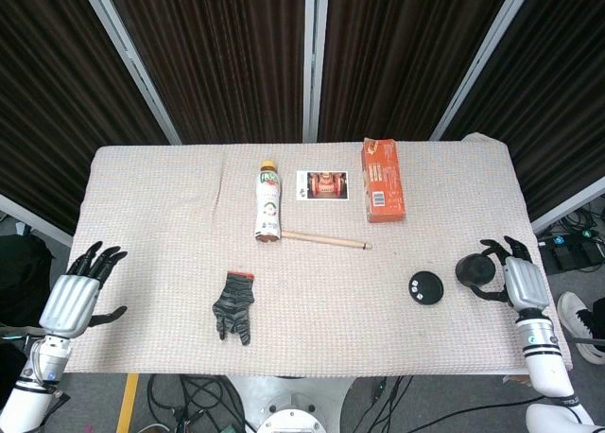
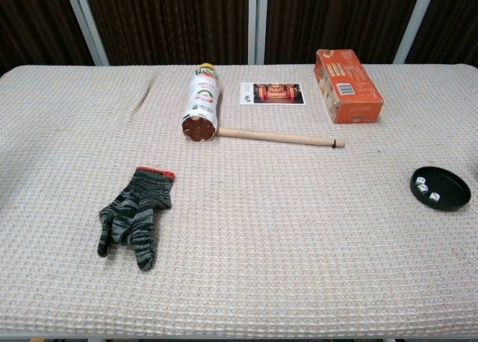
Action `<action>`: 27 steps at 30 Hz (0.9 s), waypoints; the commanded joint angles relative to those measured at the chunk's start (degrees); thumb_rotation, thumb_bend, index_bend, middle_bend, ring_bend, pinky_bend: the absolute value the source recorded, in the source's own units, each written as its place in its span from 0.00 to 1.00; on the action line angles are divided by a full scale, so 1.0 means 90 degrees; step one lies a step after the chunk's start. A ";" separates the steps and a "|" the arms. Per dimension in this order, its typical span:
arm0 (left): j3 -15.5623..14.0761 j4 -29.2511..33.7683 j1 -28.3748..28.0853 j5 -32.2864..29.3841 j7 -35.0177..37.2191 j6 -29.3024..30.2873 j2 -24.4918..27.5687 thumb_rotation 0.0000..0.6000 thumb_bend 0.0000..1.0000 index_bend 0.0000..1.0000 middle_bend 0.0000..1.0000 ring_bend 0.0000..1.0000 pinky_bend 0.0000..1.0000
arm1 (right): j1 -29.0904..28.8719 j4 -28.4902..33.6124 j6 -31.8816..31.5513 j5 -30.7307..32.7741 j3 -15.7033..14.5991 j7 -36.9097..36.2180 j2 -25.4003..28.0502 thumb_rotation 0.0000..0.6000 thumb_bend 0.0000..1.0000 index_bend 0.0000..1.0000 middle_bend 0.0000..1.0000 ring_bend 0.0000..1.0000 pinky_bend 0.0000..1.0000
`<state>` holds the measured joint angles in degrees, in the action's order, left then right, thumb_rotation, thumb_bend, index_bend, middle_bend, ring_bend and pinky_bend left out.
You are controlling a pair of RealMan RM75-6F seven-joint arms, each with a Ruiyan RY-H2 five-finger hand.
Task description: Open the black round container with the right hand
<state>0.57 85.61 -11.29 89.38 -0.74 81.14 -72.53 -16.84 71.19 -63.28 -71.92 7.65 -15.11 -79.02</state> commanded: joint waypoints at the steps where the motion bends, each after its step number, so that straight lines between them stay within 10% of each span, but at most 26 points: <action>1: 0.0005 0.0010 0.0001 -0.0008 -0.0008 0.0003 0.0003 1.00 0.13 0.14 0.11 0.00 0.17 | 0.0000 -0.0024 0.0117 -0.0052 -0.0042 -0.0092 0.0079 1.00 0.00 0.09 0.15 0.00 0.00; 17: 0.0048 0.0044 0.0006 -0.0028 -0.0063 0.0054 0.0043 1.00 0.13 0.14 0.11 0.00 0.17 | 0.0423 0.0741 -0.1603 -0.1398 -0.0154 -0.0323 0.0583 1.00 0.00 0.02 0.04 0.00 0.00; 27: 0.0085 0.0177 0.0024 -0.0053 -0.0247 0.0114 0.0107 1.00 0.13 0.14 0.11 0.00 0.17 | 0.0921 0.1027 -0.2710 -0.1994 -0.0510 0.2646 0.0316 1.00 0.00 0.02 0.04 0.00 0.00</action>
<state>1.34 87.21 -11.08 88.91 -2.96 82.16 -71.57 -10.87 79.33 -83.22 -87.61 4.50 0.42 -74.59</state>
